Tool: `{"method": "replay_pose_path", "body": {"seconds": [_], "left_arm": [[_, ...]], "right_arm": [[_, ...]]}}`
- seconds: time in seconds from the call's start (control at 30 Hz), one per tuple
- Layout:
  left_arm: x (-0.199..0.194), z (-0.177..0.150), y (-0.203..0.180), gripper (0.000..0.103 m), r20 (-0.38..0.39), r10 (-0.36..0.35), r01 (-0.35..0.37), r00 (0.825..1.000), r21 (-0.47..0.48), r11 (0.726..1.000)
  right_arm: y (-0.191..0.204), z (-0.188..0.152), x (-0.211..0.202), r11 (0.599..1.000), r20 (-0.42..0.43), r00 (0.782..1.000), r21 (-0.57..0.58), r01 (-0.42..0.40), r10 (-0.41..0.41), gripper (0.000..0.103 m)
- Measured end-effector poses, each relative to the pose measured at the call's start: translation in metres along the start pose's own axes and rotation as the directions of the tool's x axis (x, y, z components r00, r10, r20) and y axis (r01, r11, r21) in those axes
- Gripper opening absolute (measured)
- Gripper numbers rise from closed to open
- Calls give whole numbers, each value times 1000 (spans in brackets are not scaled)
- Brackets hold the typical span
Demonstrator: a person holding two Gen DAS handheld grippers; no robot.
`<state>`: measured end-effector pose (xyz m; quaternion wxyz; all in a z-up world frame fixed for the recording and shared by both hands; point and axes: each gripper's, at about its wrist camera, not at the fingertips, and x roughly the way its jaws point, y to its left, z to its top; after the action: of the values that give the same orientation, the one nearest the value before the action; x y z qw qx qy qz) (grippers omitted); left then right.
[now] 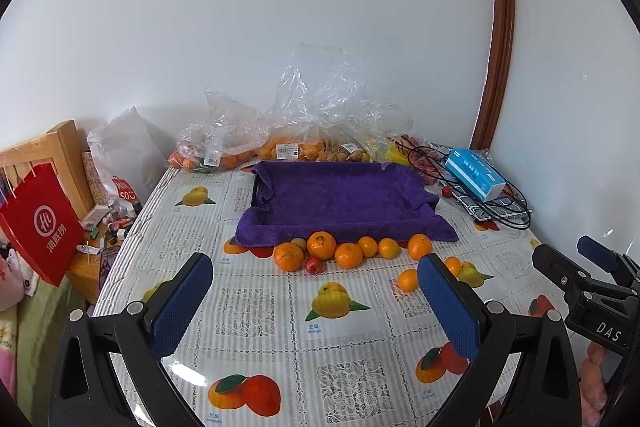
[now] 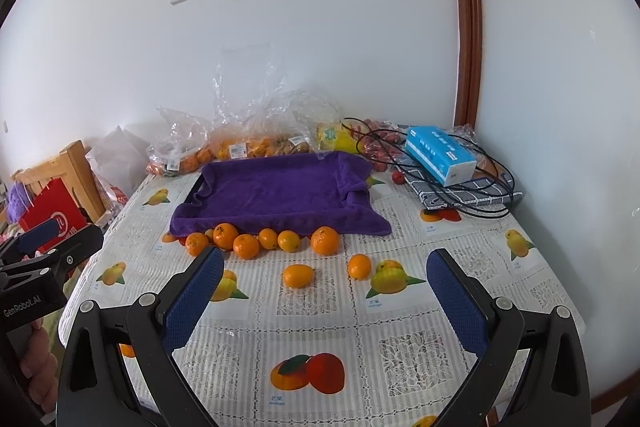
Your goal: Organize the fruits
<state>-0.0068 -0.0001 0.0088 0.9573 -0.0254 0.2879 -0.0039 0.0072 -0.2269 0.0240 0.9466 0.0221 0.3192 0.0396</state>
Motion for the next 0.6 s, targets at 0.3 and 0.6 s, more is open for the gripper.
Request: {"method": "replay_pose_path", "body": {"seconds": [0.3, 0.6], "left_arm": [[1, -1, -1, 103, -3, -4, 4, 1000, -4, 1000], [1, -1, -1, 103, -2, -1, 1, 1000, 0, 1000]], "right_arm": [[0, 1, -1, 1000, 1, 1000, 4, -1, 1, 101], [1, 1, -1, 1000, 0, 1000, 8, -6, 6, 101]]}}
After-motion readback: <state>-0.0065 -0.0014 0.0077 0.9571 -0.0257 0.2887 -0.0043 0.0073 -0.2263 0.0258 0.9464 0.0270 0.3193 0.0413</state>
